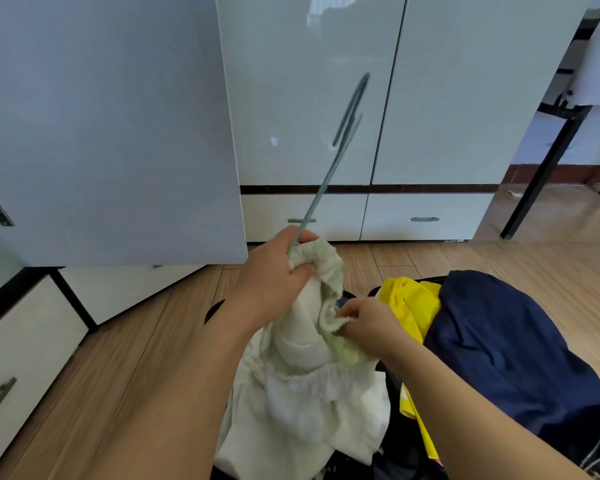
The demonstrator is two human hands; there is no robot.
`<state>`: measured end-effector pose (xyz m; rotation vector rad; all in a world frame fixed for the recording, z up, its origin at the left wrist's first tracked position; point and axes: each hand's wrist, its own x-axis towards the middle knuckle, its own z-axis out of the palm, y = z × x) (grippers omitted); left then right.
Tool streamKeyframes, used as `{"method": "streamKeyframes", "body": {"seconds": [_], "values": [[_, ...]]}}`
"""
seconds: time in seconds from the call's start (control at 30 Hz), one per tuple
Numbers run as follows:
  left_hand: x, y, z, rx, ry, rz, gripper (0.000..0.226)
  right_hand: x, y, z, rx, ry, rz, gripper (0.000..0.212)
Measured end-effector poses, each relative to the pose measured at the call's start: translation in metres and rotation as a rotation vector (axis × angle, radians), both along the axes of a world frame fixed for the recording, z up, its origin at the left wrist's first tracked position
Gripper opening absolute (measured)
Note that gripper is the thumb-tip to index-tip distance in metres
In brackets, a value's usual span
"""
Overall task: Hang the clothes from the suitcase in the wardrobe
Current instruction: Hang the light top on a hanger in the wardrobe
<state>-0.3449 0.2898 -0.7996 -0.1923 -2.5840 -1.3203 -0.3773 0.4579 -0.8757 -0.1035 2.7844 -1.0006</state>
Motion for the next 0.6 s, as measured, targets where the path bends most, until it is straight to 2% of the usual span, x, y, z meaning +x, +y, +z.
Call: {"method": "streamKeyframes", "body": {"seconds": [0.03,0.1,0.17,0.2,0.23,0.27,0.33,0.37,0.47,0.6], "values": [[-0.001,0.0,0.0,-0.048,0.015,0.033,0.036,-0.002,-0.005,0.011,-0.07,0.004,-0.033,0.007],[-0.003,-0.004,-0.002,-0.209,0.007,0.139,0.053,-0.011,-0.001,0.038,-0.39,-0.077,-0.18,0.019],[-0.004,-0.013,-0.007,-0.32,-0.033,0.208,0.062,-0.014,0.013,0.079,-1.034,-0.132,-0.322,0.012],[-0.006,-0.016,-0.01,-0.341,-0.054,0.232,0.063,-0.014,0.022,0.092,-1.252,-0.118,-0.405,0.016],[-0.007,-0.018,-0.012,-0.348,-0.067,0.254,0.061,-0.013,0.028,0.105,-1.301,-0.063,-0.414,0.017],[-0.01,-0.018,-0.012,-0.354,-0.063,0.271,0.058,-0.013,0.028,0.113,-1.15,-0.016,-0.402,0.015],[-0.019,-0.013,-0.005,-0.348,-0.015,0.281,0.057,-0.015,0.017,0.119,-0.688,0.06,-0.272,0.01],[-0.023,-0.009,0.002,-0.325,0.011,0.262,0.06,-0.014,0.009,0.123,-0.552,0.068,-0.197,0.011],[-0.035,0.005,0.03,-0.296,0.049,0.138,0.067,-0.023,-0.012,0.144,-0.542,0.013,-0.086,0.012],[-0.046,0.008,0.073,-0.205,0.013,-0.025,0.06,-0.042,-0.027,0.201,-0.592,-0.043,-0.132,0.021]]}}
